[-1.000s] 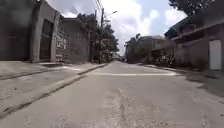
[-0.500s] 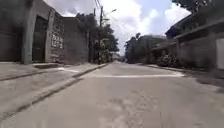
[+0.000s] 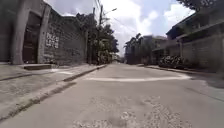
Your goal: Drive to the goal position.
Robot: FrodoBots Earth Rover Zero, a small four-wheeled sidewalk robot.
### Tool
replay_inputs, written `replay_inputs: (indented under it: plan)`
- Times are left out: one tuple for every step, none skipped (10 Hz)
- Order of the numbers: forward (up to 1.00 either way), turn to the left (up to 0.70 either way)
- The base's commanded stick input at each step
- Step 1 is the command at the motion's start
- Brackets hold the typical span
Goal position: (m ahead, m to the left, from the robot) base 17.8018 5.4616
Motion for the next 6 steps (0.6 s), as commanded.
replay_inputs:
  plan:
    - [1.0,0.0]
    - [1.0,0.0]
    - [1.0,0.0]
    - [1.0,-0.14]
    - [1.0,-0.25]
    - [1.0,-0.26]
